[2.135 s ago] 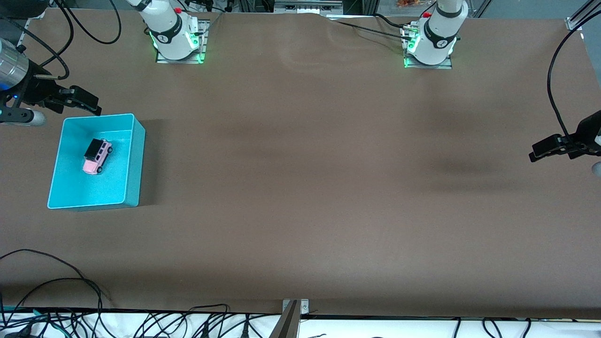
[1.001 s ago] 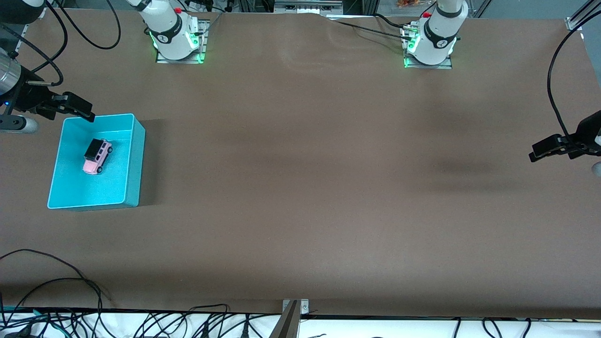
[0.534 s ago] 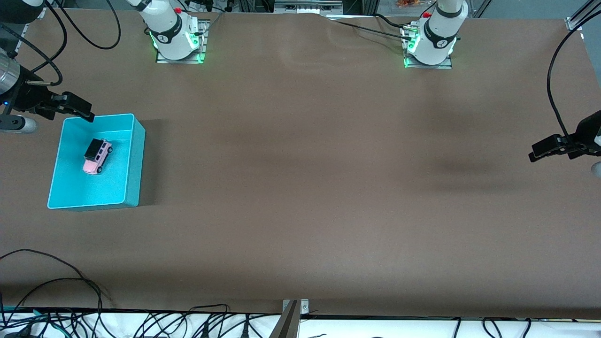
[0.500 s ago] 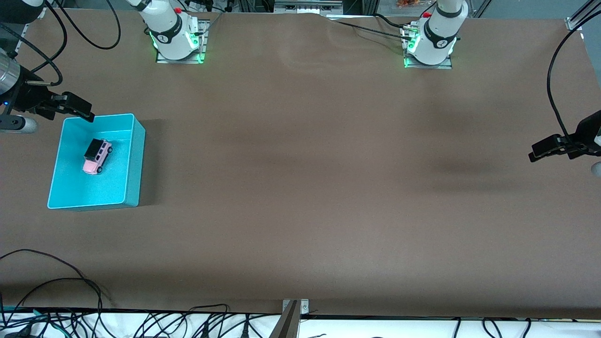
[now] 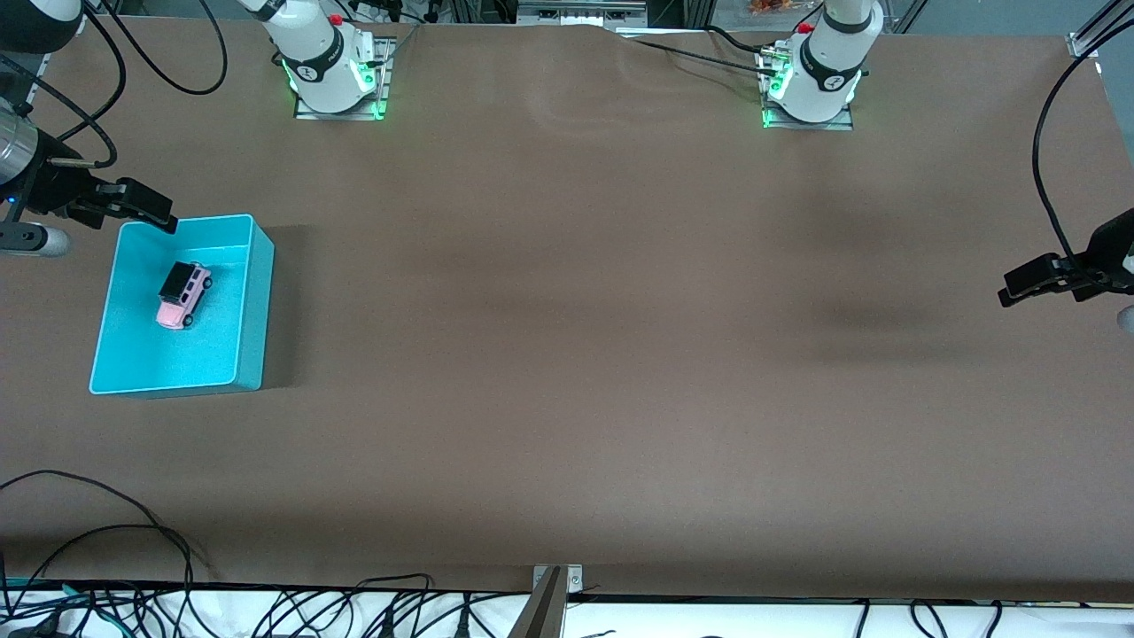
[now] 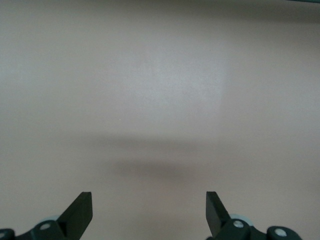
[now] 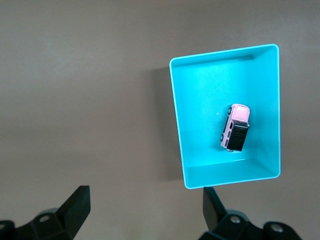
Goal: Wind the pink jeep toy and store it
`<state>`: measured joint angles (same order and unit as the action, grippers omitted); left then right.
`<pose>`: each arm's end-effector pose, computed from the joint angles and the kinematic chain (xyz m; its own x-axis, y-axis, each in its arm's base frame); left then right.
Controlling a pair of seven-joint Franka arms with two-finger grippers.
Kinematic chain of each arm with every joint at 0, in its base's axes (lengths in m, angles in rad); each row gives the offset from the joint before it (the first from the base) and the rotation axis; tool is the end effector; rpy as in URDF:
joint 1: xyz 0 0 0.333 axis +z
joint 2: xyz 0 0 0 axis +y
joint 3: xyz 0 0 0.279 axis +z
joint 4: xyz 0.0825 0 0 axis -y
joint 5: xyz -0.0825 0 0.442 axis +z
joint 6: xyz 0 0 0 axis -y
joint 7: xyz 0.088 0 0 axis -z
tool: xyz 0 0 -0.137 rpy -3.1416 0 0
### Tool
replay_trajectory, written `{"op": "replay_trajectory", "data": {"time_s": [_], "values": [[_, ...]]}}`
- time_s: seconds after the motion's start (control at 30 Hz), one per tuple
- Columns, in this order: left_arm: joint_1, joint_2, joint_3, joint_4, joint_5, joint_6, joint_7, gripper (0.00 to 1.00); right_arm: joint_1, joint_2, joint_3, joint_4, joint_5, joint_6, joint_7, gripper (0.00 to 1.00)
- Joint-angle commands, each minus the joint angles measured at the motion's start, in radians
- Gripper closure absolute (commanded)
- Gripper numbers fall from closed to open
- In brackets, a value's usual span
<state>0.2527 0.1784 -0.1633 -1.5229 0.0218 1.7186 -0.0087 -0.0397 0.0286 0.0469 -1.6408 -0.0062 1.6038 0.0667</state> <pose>0.6662 0.0685 0.4832 0.9950 0.0978 0.0196 0.0977 -0.9952 0.0074 0.6172 0.0034 0.5057 0.9961 -0.0592 -0.0651 -0.0587 -0.9982 0.0092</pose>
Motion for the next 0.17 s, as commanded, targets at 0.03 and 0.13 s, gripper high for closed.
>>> {"op": "replay_trajectory", "data": {"time_s": [0.03,0.13], "values": [[-0.001,0.004,0.001,0.02,-0.013,-0.005,0.016,0.0,-0.006,0.013,0.002,0.03,-0.012,-0.015,-0.016,0.0],[-0.001,0.004,0.001,0.02,-0.013,-0.005,0.018,0.0,-0.006,0.013,0.002,0.03,-0.012,-0.013,-0.018,0.0]]}}
